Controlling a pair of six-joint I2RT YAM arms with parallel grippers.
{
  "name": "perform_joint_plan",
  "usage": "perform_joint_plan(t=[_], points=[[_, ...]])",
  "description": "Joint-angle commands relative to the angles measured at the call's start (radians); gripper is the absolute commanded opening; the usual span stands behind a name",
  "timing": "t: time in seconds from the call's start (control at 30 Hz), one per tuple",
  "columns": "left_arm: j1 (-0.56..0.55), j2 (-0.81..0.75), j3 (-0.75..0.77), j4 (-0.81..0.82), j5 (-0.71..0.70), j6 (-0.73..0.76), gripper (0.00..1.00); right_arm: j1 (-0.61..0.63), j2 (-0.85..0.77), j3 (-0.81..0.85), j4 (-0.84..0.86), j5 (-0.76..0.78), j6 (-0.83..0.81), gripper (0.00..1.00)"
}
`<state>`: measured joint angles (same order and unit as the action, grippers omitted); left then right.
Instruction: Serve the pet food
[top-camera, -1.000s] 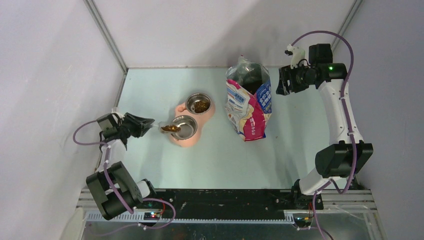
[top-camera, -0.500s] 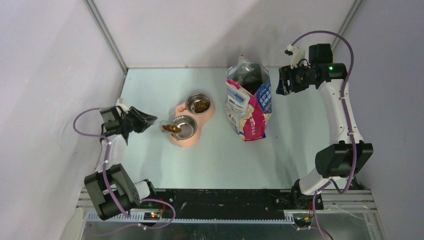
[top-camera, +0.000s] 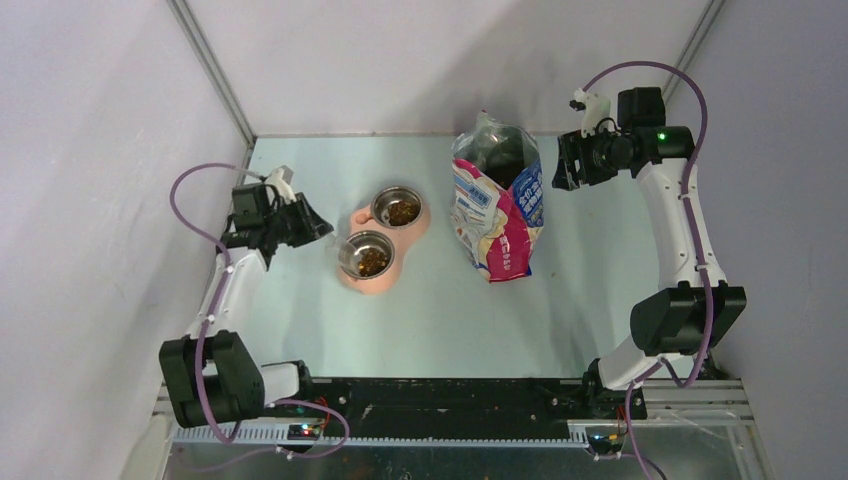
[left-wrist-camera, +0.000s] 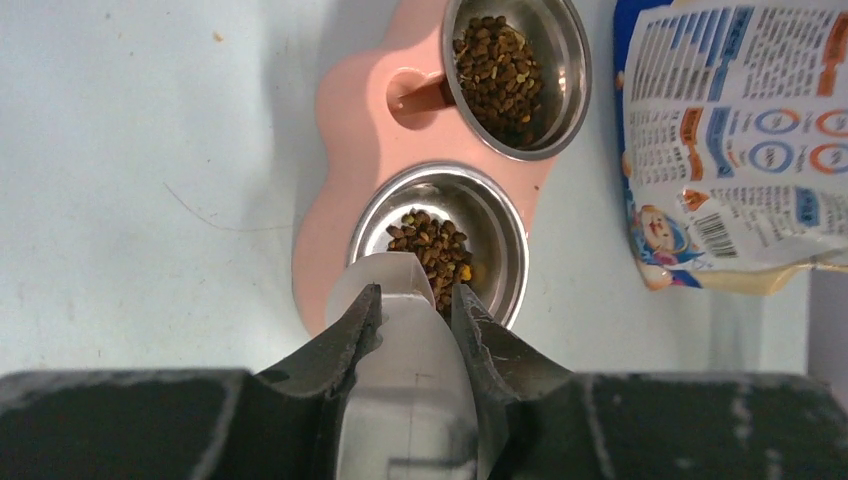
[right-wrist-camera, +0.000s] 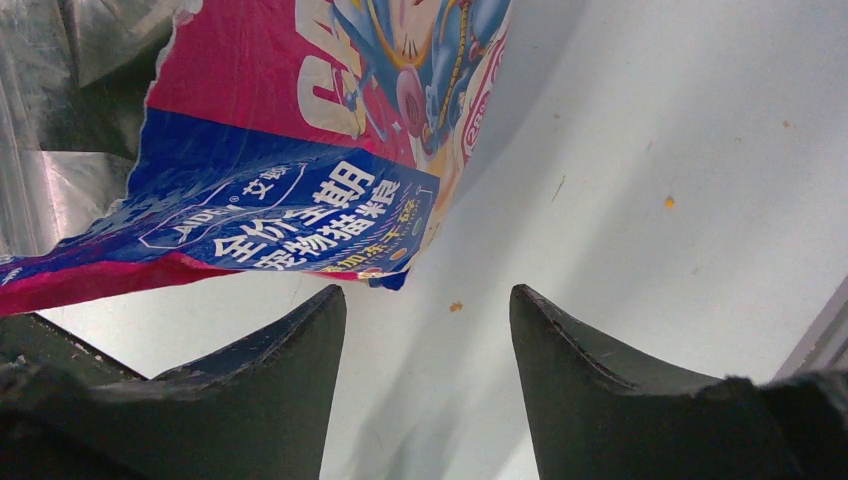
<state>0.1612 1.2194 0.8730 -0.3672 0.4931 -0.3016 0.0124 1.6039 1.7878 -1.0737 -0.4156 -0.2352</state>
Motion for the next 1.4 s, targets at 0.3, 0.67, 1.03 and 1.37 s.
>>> perform_joint_plan(t=[0.3,0.67,1.03,1.37], points=[[-0.193,0.07,0.28,-0.125,-0.089,0.308,0.0,-0.003,-0.058,-0.004,0.035,0.007,0.001,0.64],[-0.273,0.198,0.669,-0.185,-0.059,0.323,0.0,-0.003,-0.055,0.001,0.039,0.025,-0.003,0.64],[-0.495,0.509,1.399,-0.152,0.058,0.206,0.0,-0.004,-0.042,0.02,0.038,0.041,-0.006,0.64],[-0.694,0.597,1.461,-0.206,0.069,0.266,0.0,-0.003,-0.047,0.029,0.041,0.037,0.004,0.65]])
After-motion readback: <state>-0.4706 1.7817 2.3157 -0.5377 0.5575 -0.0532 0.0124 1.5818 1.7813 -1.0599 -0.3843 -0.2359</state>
